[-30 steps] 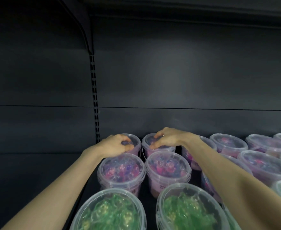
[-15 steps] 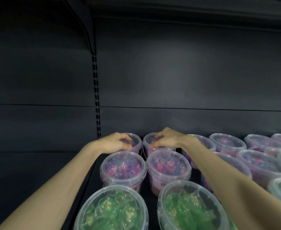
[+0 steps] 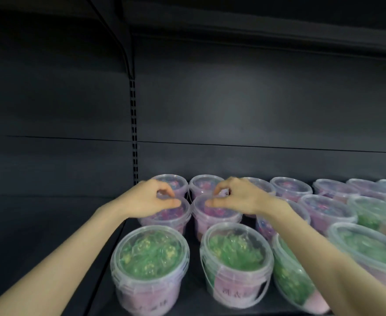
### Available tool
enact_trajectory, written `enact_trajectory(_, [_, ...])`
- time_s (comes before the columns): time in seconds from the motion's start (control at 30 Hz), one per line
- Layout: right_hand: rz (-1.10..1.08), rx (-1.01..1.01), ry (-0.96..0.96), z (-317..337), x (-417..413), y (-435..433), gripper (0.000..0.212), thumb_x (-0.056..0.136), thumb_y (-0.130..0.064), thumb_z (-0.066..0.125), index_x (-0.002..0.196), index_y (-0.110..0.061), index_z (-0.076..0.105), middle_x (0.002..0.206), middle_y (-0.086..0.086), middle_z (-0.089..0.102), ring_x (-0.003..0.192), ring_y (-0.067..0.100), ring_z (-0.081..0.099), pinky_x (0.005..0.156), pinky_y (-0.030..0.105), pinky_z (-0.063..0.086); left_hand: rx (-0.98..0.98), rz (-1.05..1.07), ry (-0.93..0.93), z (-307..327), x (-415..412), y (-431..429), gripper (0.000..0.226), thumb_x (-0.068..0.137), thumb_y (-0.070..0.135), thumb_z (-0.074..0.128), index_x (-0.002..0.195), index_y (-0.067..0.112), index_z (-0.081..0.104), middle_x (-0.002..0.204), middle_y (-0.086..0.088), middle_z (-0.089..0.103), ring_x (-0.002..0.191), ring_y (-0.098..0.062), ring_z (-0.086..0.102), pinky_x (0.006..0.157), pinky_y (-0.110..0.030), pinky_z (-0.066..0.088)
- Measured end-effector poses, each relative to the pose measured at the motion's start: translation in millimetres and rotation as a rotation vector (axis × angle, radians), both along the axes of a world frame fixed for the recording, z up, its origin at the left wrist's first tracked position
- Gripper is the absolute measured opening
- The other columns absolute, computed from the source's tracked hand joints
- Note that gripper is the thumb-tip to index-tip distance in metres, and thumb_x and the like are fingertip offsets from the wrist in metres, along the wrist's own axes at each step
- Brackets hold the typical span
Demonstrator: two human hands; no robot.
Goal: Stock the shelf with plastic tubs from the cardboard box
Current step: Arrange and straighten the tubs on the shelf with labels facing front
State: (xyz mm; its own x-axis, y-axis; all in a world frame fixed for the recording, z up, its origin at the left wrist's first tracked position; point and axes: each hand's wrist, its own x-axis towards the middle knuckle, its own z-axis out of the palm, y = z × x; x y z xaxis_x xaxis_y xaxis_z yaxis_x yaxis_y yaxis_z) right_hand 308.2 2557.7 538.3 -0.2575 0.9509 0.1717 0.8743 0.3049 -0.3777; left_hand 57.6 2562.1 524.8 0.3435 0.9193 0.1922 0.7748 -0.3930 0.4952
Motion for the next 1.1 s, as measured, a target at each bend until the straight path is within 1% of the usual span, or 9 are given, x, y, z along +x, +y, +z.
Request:
enact_trajectory(0.07, [-0.013, -0.057, -0.077, -8, 0, -16, 0.051, 0.071, -0.064, 0.065, 0.103, -0.025, 0.064, 0.100, -0.006, 0.058, 0.092, 0.013, 0.050, 0.074, 0.026, 0.036, -0.054, -0.007, 0.038, -2, 3, -13, 0.028, 0.076, 0.056, 0.065, 0.094, 0.035, 0.066, 0.105, 0.018, 0.061, 0.103, -0.004, 0.054, 0.087, -0.023, 0.040])
enact_trajectory(0.17, [-0.045, -0.038, -0.106, -11, -6, -24, 0.054, 0.069, -0.064, 0.065, 0.106, -0.026, 0.059, 0.098, -0.008, 0.049, 0.096, 0.015, 0.049, 0.077, 0.028, 0.037, -0.026, 0.029, 0.069, -2, 11, -22, 0.033, 0.076, 0.050, 0.069, 0.099, 0.027, 0.069, 0.108, 0.012, 0.065, 0.105, -0.007, 0.055, 0.092, -0.026, 0.043])
enact_trajectory(0.33, [-0.073, -0.048, -0.162, -6, -8, -19, 0.051, 0.065, -0.068, 0.064, 0.087, -0.023, 0.060, 0.080, -0.014, 0.047, 0.093, 0.017, 0.050, 0.082, 0.034, 0.043, -0.026, 0.117, 0.089, -6, 17, -21, 0.033, 0.071, 0.057, 0.068, 0.096, 0.035, 0.067, 0.113, 0.004, 0.062, 0.105, -0.014, 0.057, 0.093, -0.033, 0.046])
enact_trajectory(0.47, [-0.060, -0.070, -0.168, -7, -4, -18, 0.047, 0.067, -0.070, 0.062, 0.091, -0.030, 0.053, 0.098, -0.006, 0.045, 0.096, 0.015, 0.041, 0.084, 0.033, 0.036, -0.037, 0.081, 0.076, -7, 16, -20, 0.032, 0.074, 0.055, 0.068, 0.098, 0.034, 0.067, 0.110, 0.008, 0.065, 0.104, -0.011, 0.057, 0.094, -0.031, 0.045])
enact_trajectory(0.57, [-0.056, -0.102, -0.114, -5, -2, -18, 0.046, 0.067, -0.066, 0.065, 0.092, -0.028, 0.057, 0.100, -0.006, 0.050, 0.095, 0.014, 0.045, 0.077, 0.030, 0.036, -0.056, 0.072, 0.097, -8, 14, -22, 0.037, 0.077, 0.055, 0.065, 0.107, 0.034, 0.065, 0.120, 0.009, 0.061, 0.109, -0.010, 0.054, 0.095, -0.028, 0.042])
enact_trajectory(0.67, [-0.058, -0.092, -0.108, -5, -2, -19, 0.046, 0.070, -0.062, 0.066, 0.098, -0.025, 0.060, 0.096, -0.010, 0.047, 0.095, 0.013, 0.044, 0.080, 0.028, 0.034, 0.025, 0.166, 0.224, -7, 17, -24, 0.042, 0.075, 0.068, 0.056, 0.108, 0.043, 0.062, 0.123, 0.012, 0.059, 0.115, -0.016, 0.051, 0.094, -0.032, 0.040])
enact_trajectory(0.8, [-0.051, -0.088, -0.086, -6, -1, -22, 0.047, 0.073, -0.058, 0.067, 0.104, -0.023, 0.061, 0.100, -0.009, 0.049, 0.103, 0.015, 0.049, 0.080, 0.028, 0.034, 0.003, 0.197, 0.286, -5, 22, -25, 0.051, 0.075, 0.072, 0.051, 0.118, 0.046, 0.056, 0.140, 0.008, 0.045, 0.132, -0.023, 0.031, 0.100, -0.042, 0.028])
enact_trajectory(0.97, [-0.050, -0.049, -0.035, -11, -1, -24, 0.051, 0.076, -0.062, 0.061, 0.112, -0.026, 0.066, 0.122, -0.007, 0.061, 0.120, 0.017, 0.047, 0.100, 0.033, 0.034, -0.036, 0.182, 0.215, -7, 19, -27, 0.048, 0.075, 0.068, 0.056, 0.117, 0.044, 0.057, 0.141, 0.005, 0.041, 0.133, -0.023, 0.027, 0.102, -0.043, 0.020])
enact_trajectory(1.1, [-0.059, -0.043, -0.025, -13, -3, -22, 0.045, 0.074, -0.061, 0.062, 0.107, -0.031, 0.067, 0.119, -0.009, 0.063, 0.119, 0.017, 0.049, 0.104, 0.037, 0.035, -0.004, 0.204, 0.167, -10, 22, -31, 0.046, 0.075, 0.065, 0.058, 0.114, 0.041, 0.060, 0.138, 0.006, 0.045, 0.131, -0.023, 0.032, 0.102, -0.040, 0.023])
